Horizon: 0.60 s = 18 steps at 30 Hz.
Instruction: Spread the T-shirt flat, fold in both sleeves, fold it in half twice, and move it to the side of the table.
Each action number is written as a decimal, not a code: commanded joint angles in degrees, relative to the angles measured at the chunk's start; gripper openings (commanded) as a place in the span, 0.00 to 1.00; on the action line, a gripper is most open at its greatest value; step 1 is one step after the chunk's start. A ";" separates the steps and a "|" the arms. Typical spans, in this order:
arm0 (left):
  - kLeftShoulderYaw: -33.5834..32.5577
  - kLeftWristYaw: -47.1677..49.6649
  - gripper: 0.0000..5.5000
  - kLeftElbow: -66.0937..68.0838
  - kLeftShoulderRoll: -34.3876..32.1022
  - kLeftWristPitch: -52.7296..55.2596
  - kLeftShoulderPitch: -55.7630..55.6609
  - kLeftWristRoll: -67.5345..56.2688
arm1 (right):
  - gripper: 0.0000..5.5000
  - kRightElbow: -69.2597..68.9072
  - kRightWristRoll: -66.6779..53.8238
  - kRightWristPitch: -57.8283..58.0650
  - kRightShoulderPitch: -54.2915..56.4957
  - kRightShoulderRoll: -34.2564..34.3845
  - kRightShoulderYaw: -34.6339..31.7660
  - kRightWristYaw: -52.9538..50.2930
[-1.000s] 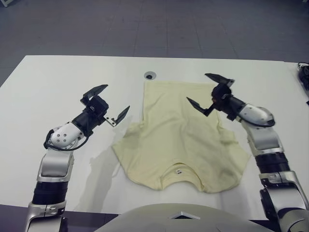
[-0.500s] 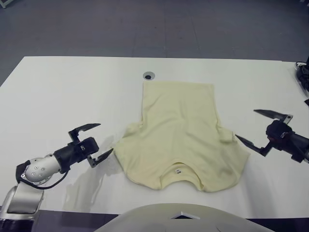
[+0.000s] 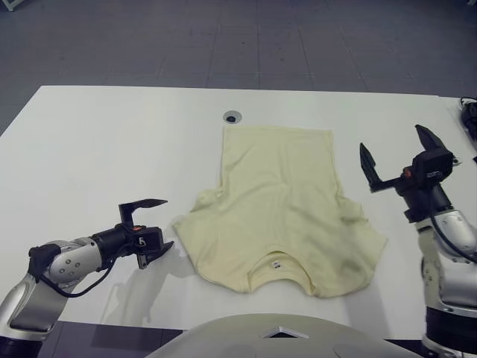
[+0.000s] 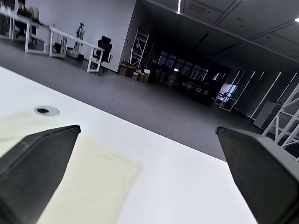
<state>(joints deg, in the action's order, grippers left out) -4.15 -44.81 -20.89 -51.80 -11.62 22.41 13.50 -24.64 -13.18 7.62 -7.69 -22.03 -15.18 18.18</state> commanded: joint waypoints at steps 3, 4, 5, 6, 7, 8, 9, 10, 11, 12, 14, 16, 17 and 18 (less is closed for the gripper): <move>7.10 0.90 0.95 5.30 0.33 -0.45 -3.44 6.80 | 0.98 0.63 0.45 -0.03 0.65 3.76 2.46 -2.47; 7.32 1.20 0.93 5.56 0.09 -0.50 -3.46 7.29 | 0.98 0.57 0.53 -0.30 0.70 3.75 2.73 -2.29; 7.39 1.50 0.90 5.77 -0.07 -0.53 -3.35 7.55 | 0.98 0.70 0.47 -0.44 0.79 3.76 2.85 -2.17; 7.40 1.96 0.85 6.00 -0.23 -0.39 -3.11 7.96 | 0.98 1.09 0.06 -0.43 1.26 3.89 2.63 -2.20; 7.49 2.27 0.83 6.20 -0.41 -0.30 -3.07 8.43 | 0.98 1.32 -0.39 -0.46 1.57 4.03 2.44 -2.19; 7.61 2.44 0.80 6.43 -0.56 -0.28 -3.12 8.75 | 0.98 1.32 -0.77 -0.49 1.67 4.17 2.30 -2.16; 7.74 2.56 0.77 6.60 -0.73 -0.26 -3.19 8.90 | 0.98 1.20 -1.00 -0.58 1.61 4.24 2.31 -2.04; 7.82 2.63 0.73 6.67 -0.93 -0.28 -3.22 9.00 | 0.98 0.99 -1.02 -0.73 1.44 4.29 2.44 -1.94; 7.81 2.63 0.69 6.65 -1.15 -0.28 -3.20 9.08 | 0.98 0.87 -1.16 -0.83 1.35 4.35 2.55 -1.84; 7.75 2.61 0.66 6.54 -1.33 -0.22 -3.13 9.10 | 0.98 0.83 -1.26 -0.93 1.32 4.38 2.60 -1.75; 7.58 2.31 0.59 6.23 -1.89 -0.21 -2.90 8.86 | 0.98 0.67 -1.60 -1.05 1.11 4.51 2.49 -1.63; 7.59 2.24 0.52 6.21 -2.30 -0.46 -2.74 8.60 | 0.98 0.37 -1.85 -1.13 0.78 4.65 2.43 -1.60; 7.64 2.27 0.51 6.17 -2.39 -0.55 -2.64 8.56 | 0.98 0.21 -1.91 -1.17 0.68 4.70 2.53 -1.57; 7.67 2.18 0.48 5.93 -2.43 -0.48 -2.55 8.47 | 0.98 0.08 -1.96 -1.22 0.64 4.70 2.72 -1.49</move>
<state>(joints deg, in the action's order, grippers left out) 2.15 -40.69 -16.82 -52.90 -13.70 17.66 19.97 -23.73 -14.76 6.73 -6.75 -17.64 -12.63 16.34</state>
